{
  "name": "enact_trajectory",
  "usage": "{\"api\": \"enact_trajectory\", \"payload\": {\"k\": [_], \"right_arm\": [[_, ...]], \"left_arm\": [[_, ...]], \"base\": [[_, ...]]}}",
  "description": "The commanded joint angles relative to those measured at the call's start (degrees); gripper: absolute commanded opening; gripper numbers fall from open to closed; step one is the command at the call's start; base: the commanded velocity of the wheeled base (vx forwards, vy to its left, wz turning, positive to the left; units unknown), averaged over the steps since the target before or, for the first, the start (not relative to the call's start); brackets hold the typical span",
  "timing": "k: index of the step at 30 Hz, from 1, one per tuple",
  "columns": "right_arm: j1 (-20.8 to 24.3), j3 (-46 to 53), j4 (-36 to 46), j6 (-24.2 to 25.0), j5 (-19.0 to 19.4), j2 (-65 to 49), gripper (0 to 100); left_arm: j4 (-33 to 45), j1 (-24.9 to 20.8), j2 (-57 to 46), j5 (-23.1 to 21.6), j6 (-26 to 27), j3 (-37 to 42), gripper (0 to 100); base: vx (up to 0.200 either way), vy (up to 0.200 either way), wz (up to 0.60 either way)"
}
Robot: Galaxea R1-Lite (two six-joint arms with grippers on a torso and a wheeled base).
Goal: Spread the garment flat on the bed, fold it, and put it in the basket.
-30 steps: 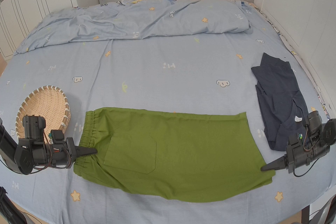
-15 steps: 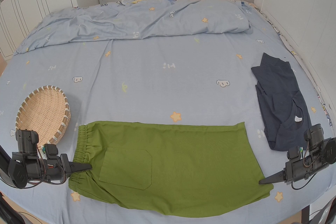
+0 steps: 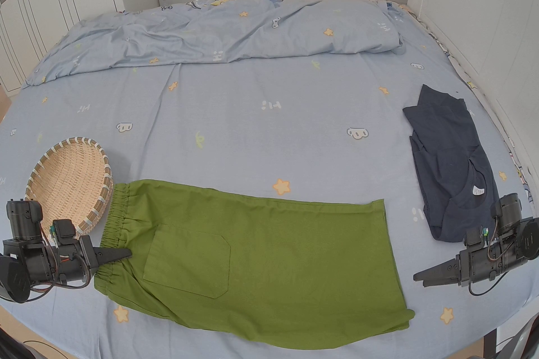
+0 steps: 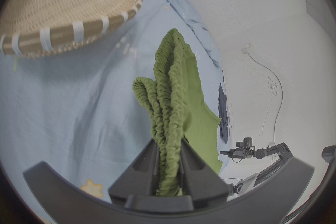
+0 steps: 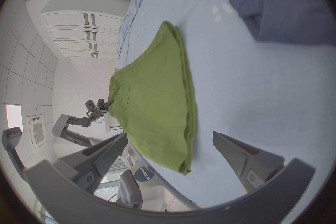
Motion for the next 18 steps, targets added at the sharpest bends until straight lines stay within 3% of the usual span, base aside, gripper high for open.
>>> {"api": "enact_trajectory", "payload": {"k": [1, 6, 8, 11, 12, 13, 16, 18], "right_arm": [[-1.40, -3.04, -1.02, 0.46, -2.07, -5.55, 100], [1.32, -8.05, -0.76, 4.50, -7.52, -11.61, 100], [4.92, -10.60, -0.85, 8.28, -11.39, -14.34, 100], [8.09, -12.36, -0.85, 10.39, -16.31, -16.36, 100], [8.09, -12.36, -0.85, 10.39, -16.31, -16.36, 100], [9.23, -12.80, -0.76, 10.39, -17.89, -16.80, 100], [10.11, -12.88, -0.67, 10.39, -18.68, -16.88, 100], [10.73, -13.76, -0.58, 10.39, -18.68, -16.97, 100]], "left_arm": [[3.11, 2.60, -7.32, 0.01, 0.32, -1.69, 0], [12.52, 5.15, -10.57, 0.01, 4.63, -6.17, 0], [19.11, 6.91, -12.59, 0.01, 8.41, -9.34, 0], [27.81, 6.65, -14.52, 0.63, 10.34, -14.26, 0], [27.81, 6.65, -14.52, 0.63, 10.34, -14.26, 0], [32.82, 6.12, -15.31, 2.12, 11.31, -18.04, 0], [37.04, 5.33, -15.84, 4.50, 13.07, -21.55, 0], [42.93, 1.46, -17.07, 9.77, 16.93, -26.30, 0]], "base": [[0.000, 0.000, 0.00], [0.000, 0.000, 0.00], [0.000, 0.000, 0.00], [0.000, 0.000, 0.00], [0.000, 0.000, 0.00], [0.000, 0.000, 0.00], [0.000, 0.000, 0.00], [0.000, 0.000, 0.00]]}}
